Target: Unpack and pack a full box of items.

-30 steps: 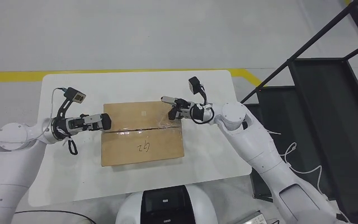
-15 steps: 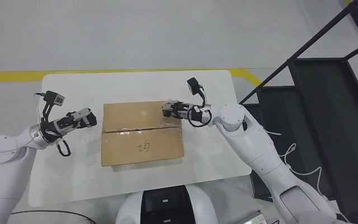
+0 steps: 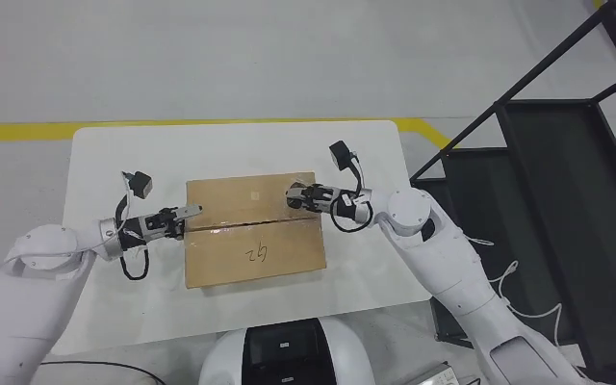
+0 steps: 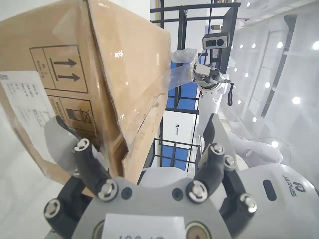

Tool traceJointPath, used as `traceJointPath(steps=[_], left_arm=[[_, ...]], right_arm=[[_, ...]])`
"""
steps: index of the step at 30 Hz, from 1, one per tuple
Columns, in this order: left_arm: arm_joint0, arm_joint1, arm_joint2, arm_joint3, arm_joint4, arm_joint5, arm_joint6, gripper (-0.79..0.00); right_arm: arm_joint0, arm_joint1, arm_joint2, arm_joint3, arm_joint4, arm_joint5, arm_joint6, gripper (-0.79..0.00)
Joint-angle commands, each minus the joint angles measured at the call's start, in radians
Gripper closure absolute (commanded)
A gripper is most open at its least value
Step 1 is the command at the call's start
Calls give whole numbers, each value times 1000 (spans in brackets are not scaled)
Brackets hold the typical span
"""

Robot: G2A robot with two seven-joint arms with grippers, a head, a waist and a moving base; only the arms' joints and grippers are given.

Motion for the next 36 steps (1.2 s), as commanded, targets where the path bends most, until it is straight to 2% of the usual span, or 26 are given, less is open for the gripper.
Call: traceJointPath(steps=[1,11,22,27,36], left_arm=[[-32,-12,46,12,1,3,-9,-785],[-169,-69,209,76,-9,1,-53,-785],[-258,-126,332,129,-26,-14,-68,-785],[-262,-127,298,175,-68,-54,-61,-785],[-179,-86,138,184,-130,-110,-61,-785]], right_arm=[[-15,4,14,-9,-6,-4,1,0],[-121,30,102,-80,-53,-6,4,0],[-167,41,134,-116,-73,5,9,0],[-178,44,135,-121,-82,6,10,0],[-216,50,134,-165,-127,-60,5,0]])
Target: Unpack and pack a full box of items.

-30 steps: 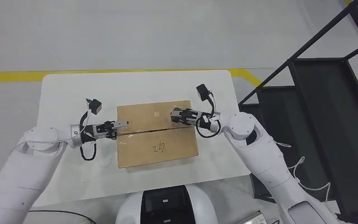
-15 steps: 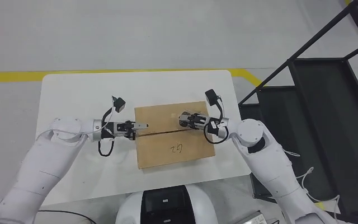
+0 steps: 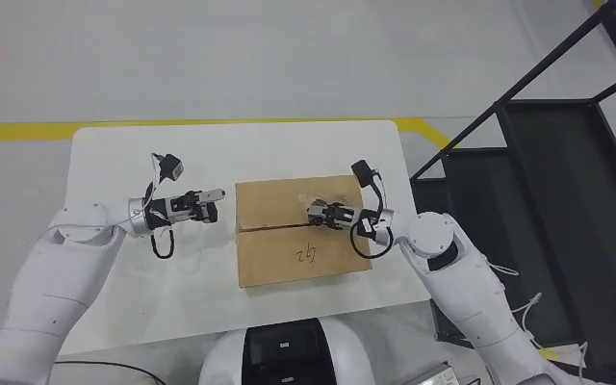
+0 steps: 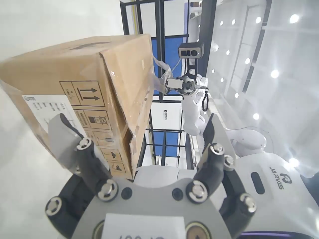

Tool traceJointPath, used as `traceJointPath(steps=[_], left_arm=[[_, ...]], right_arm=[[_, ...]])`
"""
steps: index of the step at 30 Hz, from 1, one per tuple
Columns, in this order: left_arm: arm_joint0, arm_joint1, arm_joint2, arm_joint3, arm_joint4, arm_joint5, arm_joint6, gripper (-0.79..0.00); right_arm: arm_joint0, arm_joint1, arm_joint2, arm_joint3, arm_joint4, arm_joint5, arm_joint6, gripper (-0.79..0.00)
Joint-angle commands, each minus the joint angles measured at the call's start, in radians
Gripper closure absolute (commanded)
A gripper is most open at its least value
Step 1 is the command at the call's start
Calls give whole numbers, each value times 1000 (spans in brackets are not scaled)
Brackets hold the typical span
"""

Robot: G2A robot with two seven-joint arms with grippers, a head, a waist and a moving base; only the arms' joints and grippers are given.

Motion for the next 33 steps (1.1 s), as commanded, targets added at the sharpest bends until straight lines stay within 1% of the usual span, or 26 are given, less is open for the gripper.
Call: traceJointPath(steps=[1,6,12,14,16,20,26,29,33], left_arm=[[23,8,-29,-10,-5,2,-4,-785],[60,19,-66,-40,2,13,-2,-785],[82,23,-91,-65,8,23,6,-785],[88,25,-100,-70,10,24,6,-785],[94,27,-109,-75,12,24,5,-785],[102,28,-119,-81,14,29,4,-785],[101,25,-119,-81,16,37,1,-785],[93,23,-113,-78,20,46,-2,-785],[84,19,-107,-79,26,49,-4,-785]], right_arm=[[-9,1,-2,-9,-13,-15,-7,0],[-2,-1,-34,0,-36,-10,-1,0],[42,-11,-96,39,-54,-11,-2,0],[53,-14,-101,47,-38,-23,-16,0],[56,-15,-87,45,-17,-39,-31,0],[28,-7,-44,16,-9,-63,-44,0],[-64,9,49,-71,21,-111,-48,0],[-103,14,71,-113,24,-131,-44,0],[-127,17,91,-140,39,-159,-49,0]])
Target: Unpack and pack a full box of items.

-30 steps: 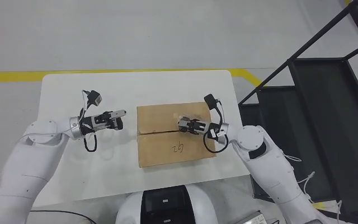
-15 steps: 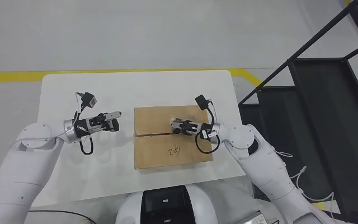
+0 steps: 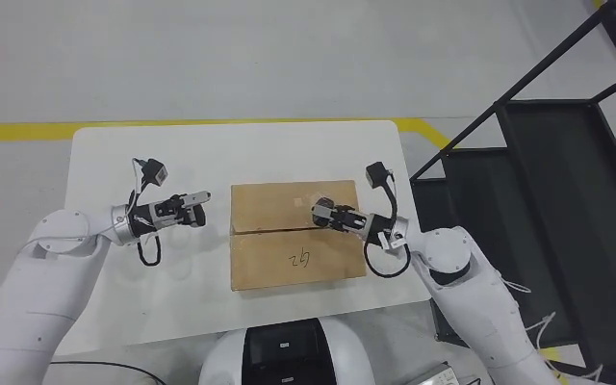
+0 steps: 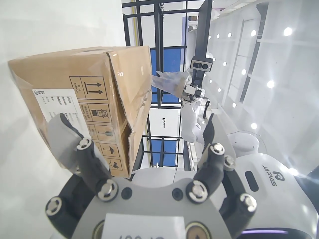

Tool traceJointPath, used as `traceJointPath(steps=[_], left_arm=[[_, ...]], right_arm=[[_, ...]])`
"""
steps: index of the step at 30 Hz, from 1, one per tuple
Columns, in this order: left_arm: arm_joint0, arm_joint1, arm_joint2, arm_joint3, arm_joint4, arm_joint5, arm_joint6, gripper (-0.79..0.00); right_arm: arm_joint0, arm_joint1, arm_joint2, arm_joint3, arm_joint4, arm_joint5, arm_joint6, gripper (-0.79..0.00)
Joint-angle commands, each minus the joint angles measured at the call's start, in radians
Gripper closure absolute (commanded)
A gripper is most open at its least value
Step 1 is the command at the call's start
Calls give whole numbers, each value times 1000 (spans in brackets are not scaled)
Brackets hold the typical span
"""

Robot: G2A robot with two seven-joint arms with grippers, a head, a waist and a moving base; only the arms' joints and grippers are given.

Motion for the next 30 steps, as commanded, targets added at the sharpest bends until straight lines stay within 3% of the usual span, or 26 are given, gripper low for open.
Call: traceJointPath(steps=[1,6,30], left_arm=[[-3,-1,1,0,2,1,-1,-785],[-4,-3,-1,4,5,3,-3,-785],[16,-1,-39,-7,10,7,-10,-785]], right_arm=[[-9,1,11,-10,9,-12,-6,0],[-8,3,10,-3,6,-8,5,0],[201,-41,-265,205,-127,72,-25,0]])
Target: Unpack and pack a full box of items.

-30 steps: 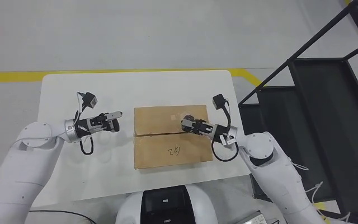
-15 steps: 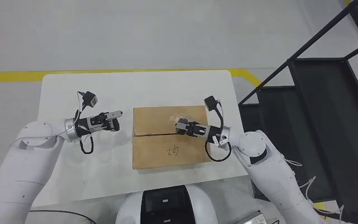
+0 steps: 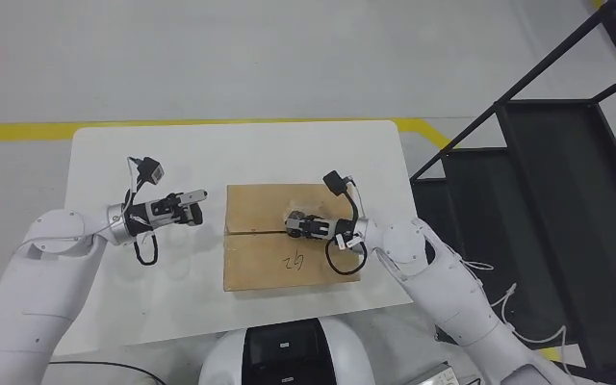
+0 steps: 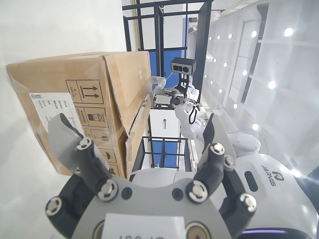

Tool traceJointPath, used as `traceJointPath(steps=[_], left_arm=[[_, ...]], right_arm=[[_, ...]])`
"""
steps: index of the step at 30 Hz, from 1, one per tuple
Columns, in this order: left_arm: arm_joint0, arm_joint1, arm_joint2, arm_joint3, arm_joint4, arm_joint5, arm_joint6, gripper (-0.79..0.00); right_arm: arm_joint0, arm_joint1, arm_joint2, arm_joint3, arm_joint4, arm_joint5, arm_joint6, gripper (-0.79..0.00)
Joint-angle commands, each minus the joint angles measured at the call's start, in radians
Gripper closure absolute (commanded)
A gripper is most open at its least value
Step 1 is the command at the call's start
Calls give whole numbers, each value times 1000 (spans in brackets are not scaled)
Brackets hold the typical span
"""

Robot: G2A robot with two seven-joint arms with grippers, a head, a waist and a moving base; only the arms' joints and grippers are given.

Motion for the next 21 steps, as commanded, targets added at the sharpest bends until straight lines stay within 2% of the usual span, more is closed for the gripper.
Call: traceJointPath(steps=[1,6,21], left_arm=[[1,0,-3,2,0,-1,0,-785],[8,2,-19,5,-7,-10,3,-785],[78,16,-132,2,-80,-59,39,-785]], right_arm=[[7,-2,-10,7,-3,4,0,0],[24,-7,-32,22,-18,13,-2,0],[42,-14,-66,39,-53,28,18,0]])
